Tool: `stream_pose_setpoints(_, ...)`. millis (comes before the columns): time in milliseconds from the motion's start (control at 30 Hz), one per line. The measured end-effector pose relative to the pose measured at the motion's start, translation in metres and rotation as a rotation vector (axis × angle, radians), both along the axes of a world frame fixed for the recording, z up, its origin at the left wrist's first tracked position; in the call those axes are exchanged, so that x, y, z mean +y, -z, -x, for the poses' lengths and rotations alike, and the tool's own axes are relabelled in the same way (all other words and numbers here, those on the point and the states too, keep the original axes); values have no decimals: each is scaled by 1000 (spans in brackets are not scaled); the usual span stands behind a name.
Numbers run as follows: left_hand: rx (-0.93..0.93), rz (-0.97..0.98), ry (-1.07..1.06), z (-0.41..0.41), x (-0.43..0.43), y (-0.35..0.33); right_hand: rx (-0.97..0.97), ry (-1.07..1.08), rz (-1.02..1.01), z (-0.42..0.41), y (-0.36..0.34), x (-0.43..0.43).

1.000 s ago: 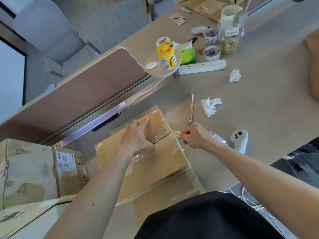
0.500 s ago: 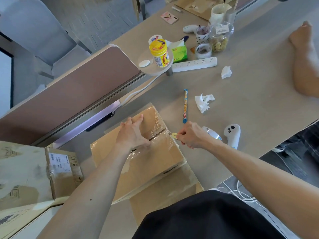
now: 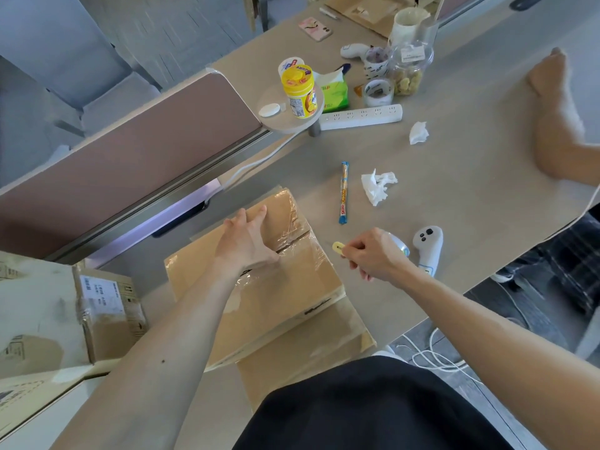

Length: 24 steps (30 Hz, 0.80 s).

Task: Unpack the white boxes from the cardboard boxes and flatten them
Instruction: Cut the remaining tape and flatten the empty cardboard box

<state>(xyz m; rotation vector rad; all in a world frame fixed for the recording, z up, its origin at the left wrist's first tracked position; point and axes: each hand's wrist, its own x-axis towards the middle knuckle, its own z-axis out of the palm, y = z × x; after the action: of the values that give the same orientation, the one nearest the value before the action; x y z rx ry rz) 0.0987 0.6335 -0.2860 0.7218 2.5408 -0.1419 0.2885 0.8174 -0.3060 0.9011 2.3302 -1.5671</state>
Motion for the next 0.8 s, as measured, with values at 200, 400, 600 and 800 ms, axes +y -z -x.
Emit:
stream_pose_setpoints(200,-112,-241,-48,4,-24,-4,45,93,84,6,-15,-17)
stream_pose_setpoints(400,-204,-627,-276,-22,-66,-5,91,60,166,36,-31,-56)
stream_pose_setpoints(600,-345,-925,-485,-52,-106,-11,144,-79,222,75,-46,-116)
stream_pose_setpoints(800,-483,-1278,-664,-70,-144,-8,127,-198,301,100,-47,-180)
